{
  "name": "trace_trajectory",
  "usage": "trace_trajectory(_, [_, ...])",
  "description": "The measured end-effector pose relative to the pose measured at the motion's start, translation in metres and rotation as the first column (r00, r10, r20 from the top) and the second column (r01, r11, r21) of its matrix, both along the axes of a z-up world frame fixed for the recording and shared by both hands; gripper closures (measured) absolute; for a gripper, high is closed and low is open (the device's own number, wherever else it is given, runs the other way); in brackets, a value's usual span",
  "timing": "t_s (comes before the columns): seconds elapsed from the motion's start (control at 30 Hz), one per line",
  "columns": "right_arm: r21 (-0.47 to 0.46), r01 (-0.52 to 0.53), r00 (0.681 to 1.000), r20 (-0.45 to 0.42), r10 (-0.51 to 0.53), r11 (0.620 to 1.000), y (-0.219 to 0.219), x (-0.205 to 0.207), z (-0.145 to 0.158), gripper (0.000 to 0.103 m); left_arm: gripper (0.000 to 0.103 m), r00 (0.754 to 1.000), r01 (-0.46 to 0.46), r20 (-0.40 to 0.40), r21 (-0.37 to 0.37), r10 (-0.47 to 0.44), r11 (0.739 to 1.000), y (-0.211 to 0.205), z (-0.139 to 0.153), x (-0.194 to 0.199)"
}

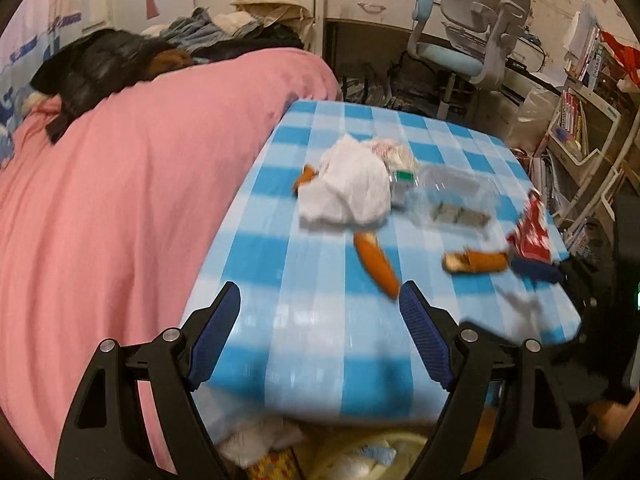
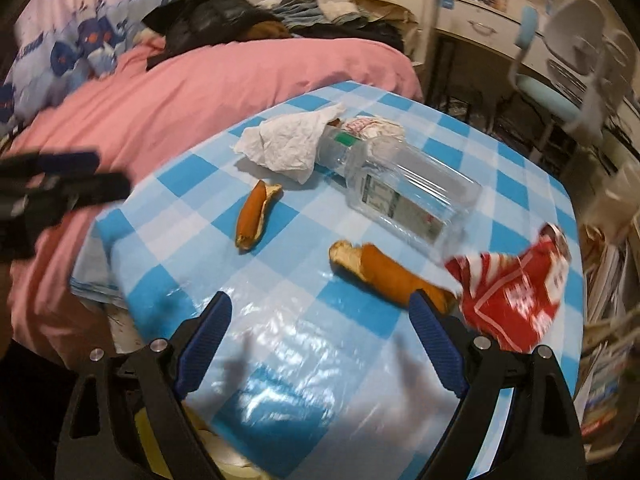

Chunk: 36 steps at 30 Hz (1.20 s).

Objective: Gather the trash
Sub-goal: 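Grasp the crumpled white tissue with the left tool while the right grasps an orange crust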

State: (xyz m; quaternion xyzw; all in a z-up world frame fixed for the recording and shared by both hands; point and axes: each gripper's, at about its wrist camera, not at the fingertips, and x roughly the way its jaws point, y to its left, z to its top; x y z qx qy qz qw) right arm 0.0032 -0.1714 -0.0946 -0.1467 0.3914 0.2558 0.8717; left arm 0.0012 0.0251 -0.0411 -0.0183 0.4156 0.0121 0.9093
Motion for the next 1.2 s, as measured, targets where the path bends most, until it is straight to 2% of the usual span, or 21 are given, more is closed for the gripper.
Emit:
trace_trajectory(0.13, [-0.009, -0.002, 1.0, -0.015, 0.002, 1.0, 0.0, 0.018, -0.007, 0.018, 0.025, 1.0, 0.02, 0.015, 0.02, -0.02, 1.0, -0.004, -0.003, 0.037])
trace_trajectory(0.3, [-0.01, -0.01, 0.999, -0.042, 0.009, 1.0, 0.001, 0.034, -0.013, 0.019, 0.025, 0.998, 0.053, 0.018, 0.105, -0.055, 0.993, -0.011, -0.014, 0.079])
trace_trajectory(0.5, [-0.027, -0.022, 0.998, -0.064, 0.021, 0.999, -0.001, 0.048, -0.018, 0.02, 0.025, 0.995, 0.102, -0.002, 0.129, -0.102, 0.986, -0.019, -0.028, 0.112])
trace_trajectory(0.53, [-0.03, -0.023, 0.997, -0.071, 0.021, 0.999, -0.002, 0.05, -0.019, 0.02, 0.028, 0.994, 0.11, -0.009, 0.126, -0.109, 0.986, -0.02, -0.031, 0.118])
trace_trajectory(0.63, [-0.048, -0.03, 0.996, -0.082, 0.026, 0.998, -0.002, 0.052, -0.024, 0.02, 0.057, 0.992, 0.123, -0.044, 0.085, -0.12, 0.989, -0.021, -0.038, 0.128])
trace_trajectory(0.7, [-0.051, -0.04, 0.996, -0.08, 0.036, 0.998, -0.002, 0.052, -0.023, 0.02, 0.093, 0.988, 0.133, -0.08, 0.042, -0.13, 0.99, -0.02, -0.044, 0.134])
trace_trajectory(0.77, [-0.049, -0.038, 0.996, -0.083, 0.034, 0.998, -0.004, 0.053, -0.023, 0.02, 0.1, 0.988, 0.134, -0.086, 0.021, -0.132, 0.991, -0.018, -0.045, 0.134])
trace_trajectory(0.87, [-0.038, -0.039, 0.995, -0.088, 0.036, 0.999, -0.005, 0.055, -0.021, 0.023, 0.101, 0.991, 0.125, -0.035, -0.012, -0.126, 0.992, -0.011, -0.031, 0.127])
trace_trajectory(0.97, [-0.033, -0.042, 0.996, -0.086, 0.039, 0.999, -0.005, 0.054, -0.02, 0.029, 0.101, 0.993, 0.115, 0.021, -0.064, -0.114, 0.991, 0.0, -0.011, 0.116])
trace_trajectory(1.1, [-0.029, -0.036, 0.996, -0.081, 0.033, 0.999, -0.007, 0.053, -0.018, 0.043, 0.101, 0.994, 0.094, 0.072, -0.132, -0.085, 0.987, 0.019, 0.01, 0.1])
trace_trajectory(1.2, [-0.057, -0.036, 0.997, -0.065, 0.032, 0.998, -0.003, 0.055, -0.019, 0.045, 0.101, 0.994, 0.072, 0.099, -0.185, -0.054, 0.98, 0.035, 0.022, 0.085])
